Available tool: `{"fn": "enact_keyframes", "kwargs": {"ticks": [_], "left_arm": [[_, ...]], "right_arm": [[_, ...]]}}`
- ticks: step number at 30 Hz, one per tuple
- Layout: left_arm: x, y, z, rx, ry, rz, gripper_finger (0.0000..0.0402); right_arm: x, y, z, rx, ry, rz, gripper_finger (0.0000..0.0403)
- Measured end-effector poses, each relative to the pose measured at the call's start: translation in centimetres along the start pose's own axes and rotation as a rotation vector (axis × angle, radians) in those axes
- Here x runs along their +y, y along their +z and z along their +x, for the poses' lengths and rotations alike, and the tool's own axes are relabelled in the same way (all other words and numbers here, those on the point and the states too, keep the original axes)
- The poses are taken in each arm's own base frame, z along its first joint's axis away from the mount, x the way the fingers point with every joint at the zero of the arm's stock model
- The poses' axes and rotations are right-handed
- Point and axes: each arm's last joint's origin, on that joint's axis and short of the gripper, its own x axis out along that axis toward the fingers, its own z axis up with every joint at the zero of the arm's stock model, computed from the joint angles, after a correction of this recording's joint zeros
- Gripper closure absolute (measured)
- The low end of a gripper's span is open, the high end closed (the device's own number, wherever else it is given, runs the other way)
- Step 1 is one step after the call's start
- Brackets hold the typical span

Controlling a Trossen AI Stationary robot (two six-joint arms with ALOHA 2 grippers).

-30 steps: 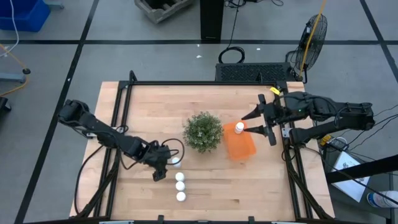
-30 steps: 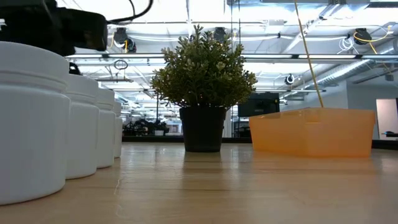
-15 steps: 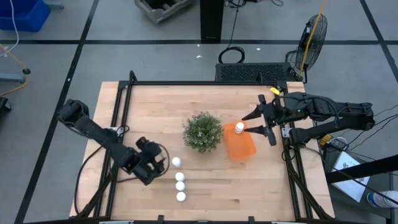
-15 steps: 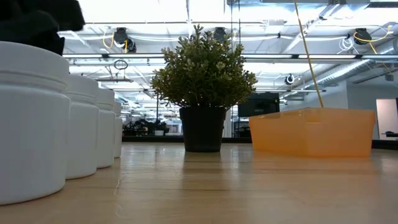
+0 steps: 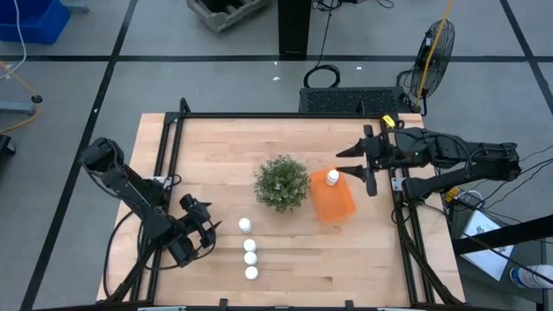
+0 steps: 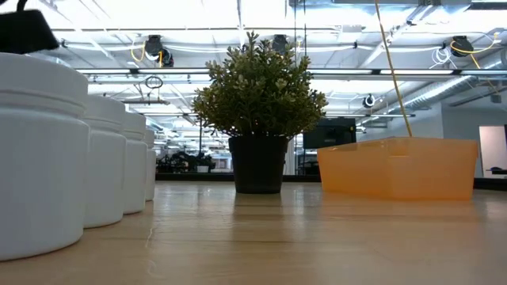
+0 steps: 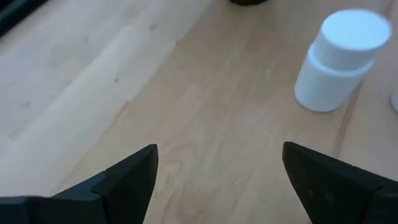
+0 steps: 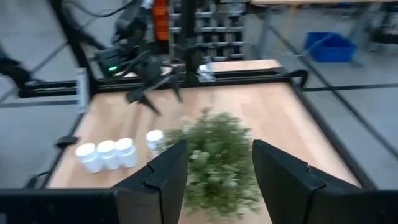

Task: Pick and place pill bottles into a basket
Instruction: Put the white medicine bottle into the orange bin

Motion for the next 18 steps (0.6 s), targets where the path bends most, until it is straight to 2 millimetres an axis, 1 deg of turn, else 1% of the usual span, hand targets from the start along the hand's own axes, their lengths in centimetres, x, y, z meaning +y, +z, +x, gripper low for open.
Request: {"fn": "enact_keyframes", "kwargs": {"ticks": [3, 6, 9, 13, 18], "left_arm": [[-0.2, -0.6, 0.5, -0.029, -0.045, -0.018, 0.0053], [-0.4, -1.0, 1.0, -0.093, -0.089, -0.043, 0.0053], [-0.7, -1.0, 1.3, -0.181, -0.121, -0.102, 0.0052], [-0.8, -1.2, 1.8, -0.246, -0.153, -0.121, 0.0053], [-0.3, -1.8, 3.0, -0.209, -0.184, -0.058, 0.0052]], "right_arm": [[-0.2, 0.0, 0.0, -0.006, -0.070, -0.019, 0.0232], [-0.3, 0.3, 0.0, -0.032, -0.117, -0.024, 0.0232], [-0.3, 0.6, 0.1, -0.068, -0.117, -0.019, 0.0232], [-0.3, 0.8, 0.1, -0.085, -0.118, -0.054, 0.0232], [-0.5, 0.8, 0.1, -0.081, -0.124, -0.090, 0.0232]]}}
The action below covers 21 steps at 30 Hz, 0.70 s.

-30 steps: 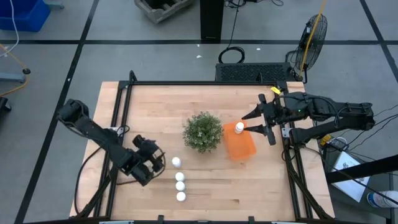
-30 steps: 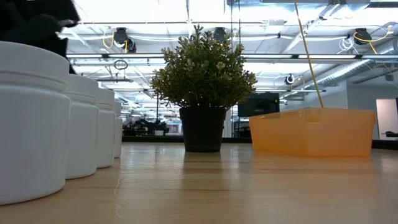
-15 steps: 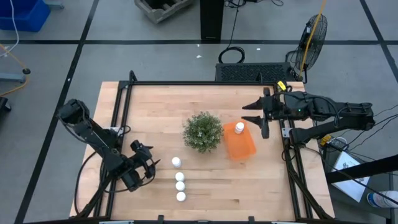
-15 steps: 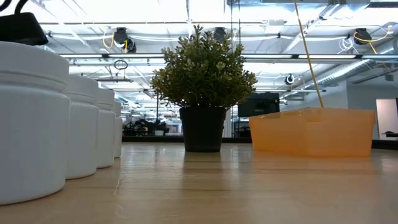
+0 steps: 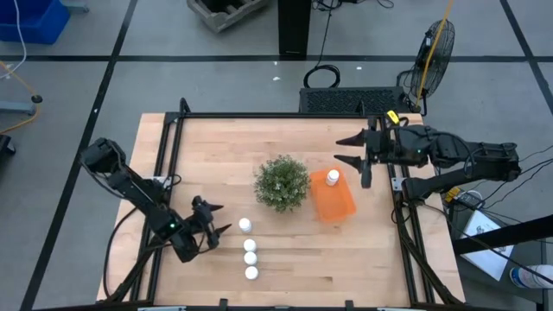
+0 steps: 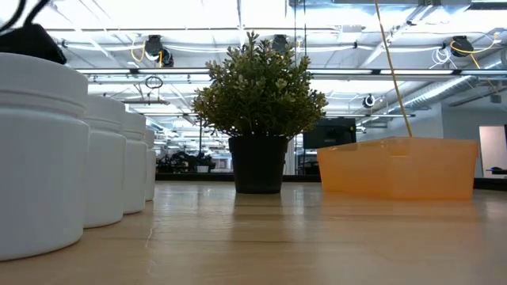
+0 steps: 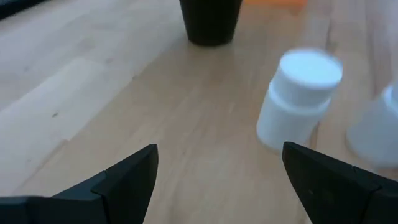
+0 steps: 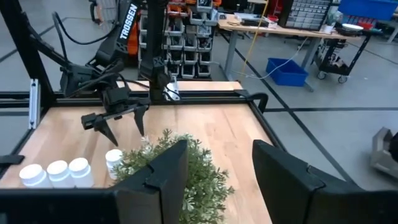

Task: Pick and place pill bottles into a basket
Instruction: Put the white medicine bottle into the orange bin

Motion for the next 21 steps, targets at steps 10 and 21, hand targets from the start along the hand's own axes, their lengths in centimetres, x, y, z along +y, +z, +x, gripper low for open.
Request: {"fn": "enact_keyframes", "kwargs": {"ticks": [10, 21], "left_arm": [[0.0, 0.0, 0.8, 0.135, -0.091, 0.076, 0.0053], [-0.4, -0.3, 1.4, 0.037, -0.043, 0.182, 0.0053]], "right_arm": [[0.2, -0.1, 0.0, 0.007, 0.058, -0.112, 0.0232], [0.2, -0.6, 0.0, 0.054, 0.063, -0.130, 0.0232]]}}
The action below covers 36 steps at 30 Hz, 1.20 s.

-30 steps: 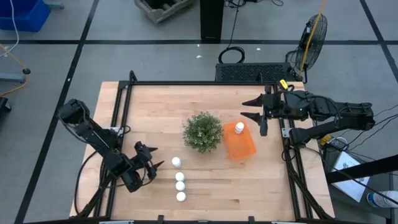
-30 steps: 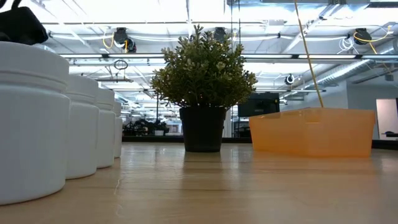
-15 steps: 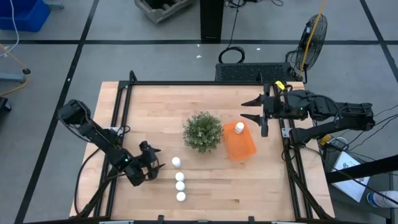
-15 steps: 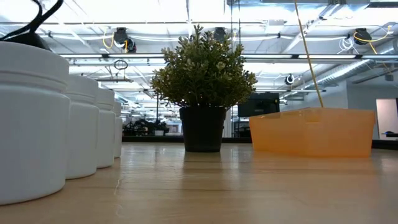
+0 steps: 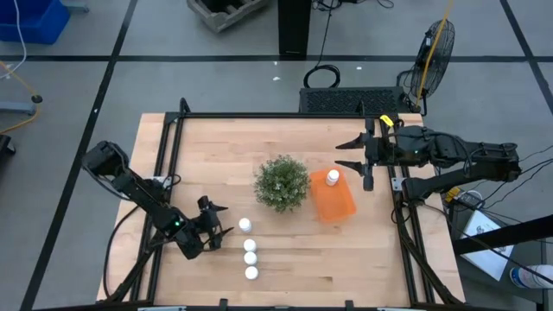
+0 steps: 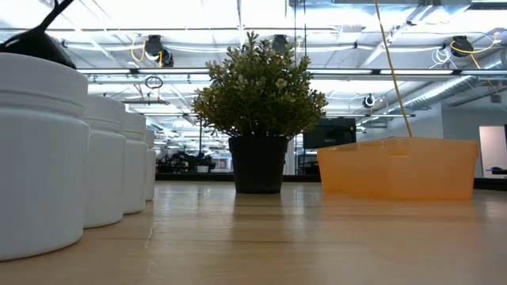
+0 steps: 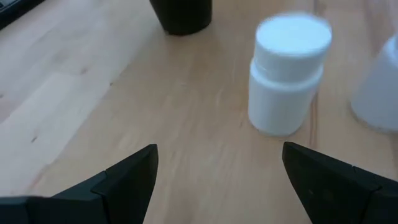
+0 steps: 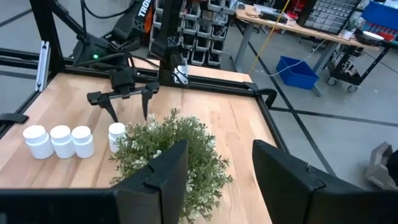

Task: Pick and place pill bottles into a basket
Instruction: Put the white medicine bottle into the orange bin

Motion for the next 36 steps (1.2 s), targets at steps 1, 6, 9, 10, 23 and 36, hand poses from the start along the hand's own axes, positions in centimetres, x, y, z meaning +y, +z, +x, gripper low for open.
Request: {"fn": "enact_keyframes", "kwargs": {"ticks": [1, 6, 9, 10, 23, 36], "left_arm": [[-0.1, -0.2, 0.1, 0.003, 0.003, 0.017, 0.0053], [-1.0, -0.4, 0.8, -0.022, -0.036, 0.029, 0.0053], [-1.5, -0.1, 0.9, -0.059, -0.074, 0.029, 0.0053], [-1.7, 0.0, 1.0, -0.073, -0.085, 0.032, 0.0053], [-1.6, 0.8, 3.2, -0.076, -0.129, 0.051, 0.0053], [-0.8, 2.0, 4.8, -0.057, -0.217, 0.039, 0.0053]], "right_arm": [[0.0, 0.0, 0.0, 0.000, 0.000, 0.000, 0.0232], [0.0, 0.0, 0.0, 0.000, 0.000, 0.000, 0.0232], [0.0, 0.0, 0.0, 0.000, 0.001, 0.001, 0.0232], [0.0, 0.0, 0.0, 0.000, 0.000, 0.003, 0.0232], [0.1, 0.0, 0.0, -0.003, 0.024, 0.027, 0.0232], [0.1, 0.0, 0.0, -0.003, 0.024, 0.026, 0.0232]]}}
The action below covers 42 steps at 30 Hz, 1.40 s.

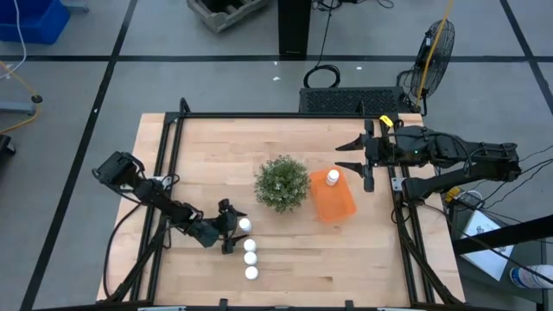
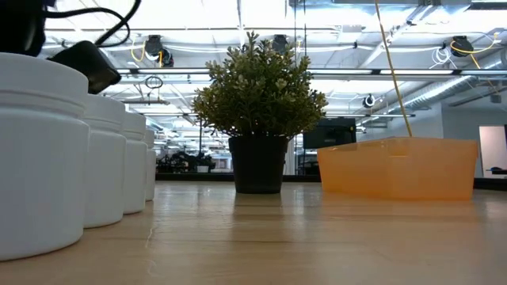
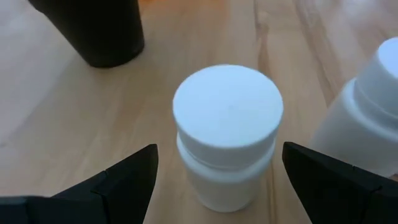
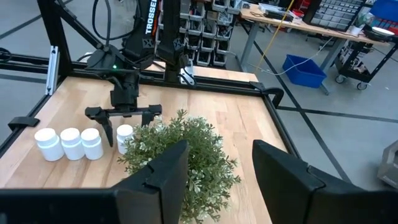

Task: Pick and place pill bottles into a basket
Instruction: Put the white medicine bottle into the orange bin

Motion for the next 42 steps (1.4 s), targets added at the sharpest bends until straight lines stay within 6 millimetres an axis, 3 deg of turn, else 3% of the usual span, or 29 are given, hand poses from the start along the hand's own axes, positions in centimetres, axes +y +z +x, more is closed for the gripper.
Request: {"fn": "enact_keyframes", "kwargs": {"ticks": [5, 8, 13, 16, 22, 26, 30, 36, 39, 42], "left_arm": [[0.2, 0.2, 0.2, 0.006, -0.033, -0.001, 0.0068], [0.2, 0.4, 0.3, -0.010, -0.040, 0.009, 0.0115], [0.5, 0.8, 0.5, -0.025, -0.048, -0.002, 0.0232], [0.5, 2.2, 0.0, -0.110, -0.030, 0.011, 0.0233], [1.9, 7.2, -3.3, -0.251, 0.097, 0.105, 0.0233], [3.2, 11.7, -6.7, -0.165, 0.109, 0.106, 0.0233], [4.1, 17.1, -10.2, -0.067, 0.127, 0.138, 0.0233], [4.8, 24.3, -14.3, -0.075, 0.072, 0.137, 0.0233], [4.8, 26.6, -14.7, -0.089, 0.054, 0.113, 0.0233], [4.7, 28.0, -13.8, -0.087, 0.017, 0.117, 0.0233]], "right_arm": [[0.0, 0.0, 0.0, 0.000, 0.000, 0.000, 0.0232], [0.0, 0.0, 0.0, 0.000, 0.000, 0.000, 0.0232], [0.0, 0.0, 0.0, 0.000, 0.000, 0.000, 0.0232], [0.0, 0.0, 0.0, -0.001, 0.000, 0.001, 0.0232], [0.1, 0.1, 0.0, -0.011, 0.032, 0.048, 0.0232], [0.6, 0.5, 0.9, -0.040, 0.165, 0.127, 0.0232], [2.0, 1.5, 3.5, -0.102, 0.316, 0.163, 0.0232], [3.2, 5.5, 6.8, -0.109, 0.360, 0.118, 0.0231], [3.2, 8.3, 7.6, -0.163, 0.384, 0.098, 0.0227], [3.2, 10.6, 7.9, -0.223, 0.420, 0.076, 0.0217]]}}
